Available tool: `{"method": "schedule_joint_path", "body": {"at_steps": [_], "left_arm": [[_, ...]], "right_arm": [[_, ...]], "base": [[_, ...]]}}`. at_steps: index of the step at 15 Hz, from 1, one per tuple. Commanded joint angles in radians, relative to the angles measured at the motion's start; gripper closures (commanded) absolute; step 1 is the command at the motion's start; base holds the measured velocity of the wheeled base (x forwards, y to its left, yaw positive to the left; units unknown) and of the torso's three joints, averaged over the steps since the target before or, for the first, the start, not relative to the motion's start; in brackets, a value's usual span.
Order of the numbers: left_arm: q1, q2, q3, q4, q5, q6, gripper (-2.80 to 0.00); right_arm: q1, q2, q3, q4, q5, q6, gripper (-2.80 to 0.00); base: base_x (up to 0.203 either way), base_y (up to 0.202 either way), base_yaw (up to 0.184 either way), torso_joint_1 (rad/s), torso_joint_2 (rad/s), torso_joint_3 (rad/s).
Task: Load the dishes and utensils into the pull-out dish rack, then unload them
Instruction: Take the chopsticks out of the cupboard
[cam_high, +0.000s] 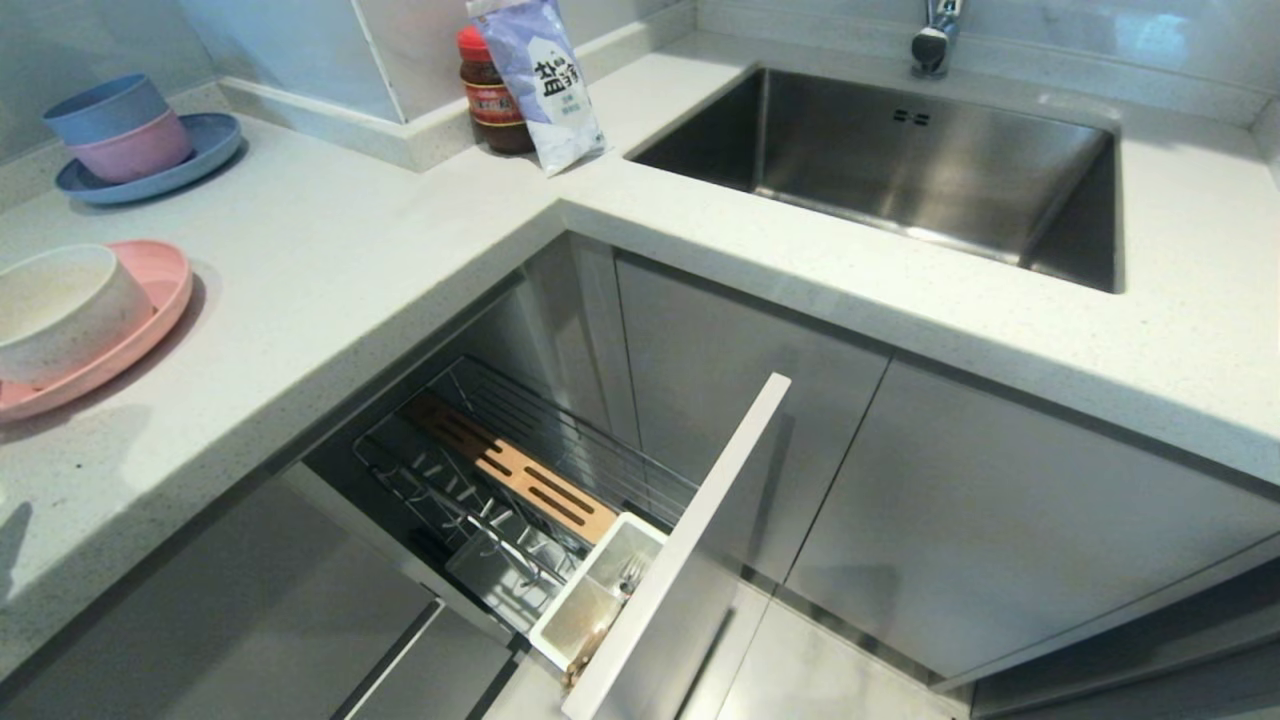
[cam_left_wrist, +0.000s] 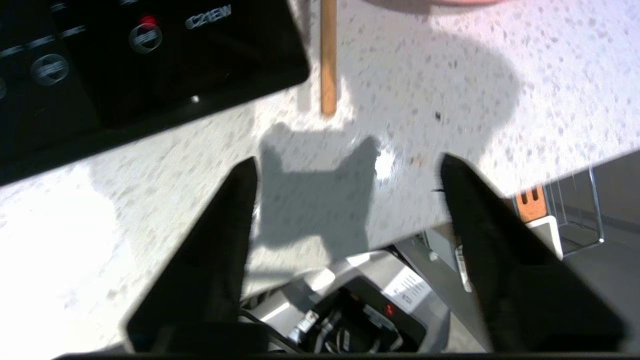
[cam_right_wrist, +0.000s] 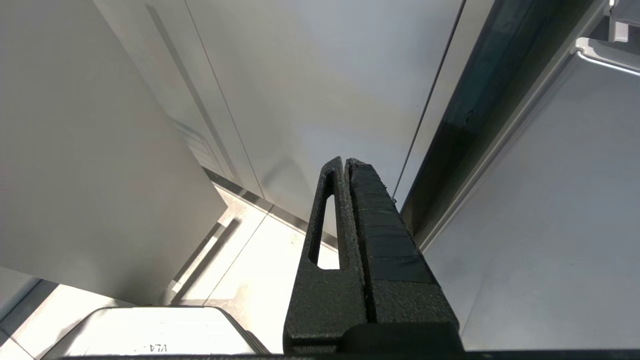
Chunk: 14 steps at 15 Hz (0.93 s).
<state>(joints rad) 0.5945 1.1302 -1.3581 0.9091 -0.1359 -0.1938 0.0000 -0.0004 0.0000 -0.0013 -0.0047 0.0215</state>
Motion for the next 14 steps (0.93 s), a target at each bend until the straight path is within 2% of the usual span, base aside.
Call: {"method": "schedule_joint_path", "body": {"at_steps": [1, 3, 5, 8, 10, 11, 12, 14], "left_arm": [[-0.016, -0.131, 0.029, 0.002, 0.046, -0.002, 0.00], [-0.063, -0.204, 0.029, -0.003, 0.094, -0.005, 0.00], [-0.146, -0.251, -0.007, -0.045, 0.119, -0.012, 0.00], [-0.267, -0.278, -0.028, -0.332, 0.125, -0.016, 0.00], [-0.331, -0.263, -0.034, -0.584, 0.124, -0.032, 0.00], [-0.373, -0.236, -0.041, -0.707, 0.122, -0.048, 0.00], [-0.409, -0.201, -0.052, -0.771, 0.121, -0.071, 0.00], [-0.477, -0.148, -0.073, -0.797, 0.118, -0.218, 0.00]], "right_arm": [[0.000, -0.003, 0.002, 0.000, 0.000, 0.000, 0.00], [0.000, -0.003, 0.002, 0.000, 0.000, 0.000, 0.00], [0.000, -0.003, 0.002, 0.000, 0.000, 0.000, 0.00], [0.000, -0.003, 0.002, 0.000, 0.000, 0.000, 0.00], [0.000, -0.003, 0.002, 0.000, 0.000, 0.000, 0.00], [0.000, -0.003, 0.002, 0.000, 0.000, 0.000, 0.00], [0.000, -0.003, 0.002, 0.000, 0.000, 0.000, 0.00], [0.000, -0.003, 0.002, 0.000, 0.000, 0.000, 0.00]], "base": [[0.000, 0.000, 0.000, 0.000, 0.00, 0.000], [0.000, 0.000, 0.000, 0.000, 0.00, 0.000], [0.000, 0.000, 0.000, 0.000, 0.00, 0.000], [0.000, 0.000, 0.000, 0.000, 0.00, 0.000], [0.000, 0.000, 0.000, 0.000, 0.00, 0.000], [0.000, 0.000, 0.000, 0.000, 0.00, 0.000], [0.000, 0.000, 0.000, 0.000, 0.00, 0.000], [0.000, 0.000, 0.000, 0.000, 0.00, 0.000]]}}
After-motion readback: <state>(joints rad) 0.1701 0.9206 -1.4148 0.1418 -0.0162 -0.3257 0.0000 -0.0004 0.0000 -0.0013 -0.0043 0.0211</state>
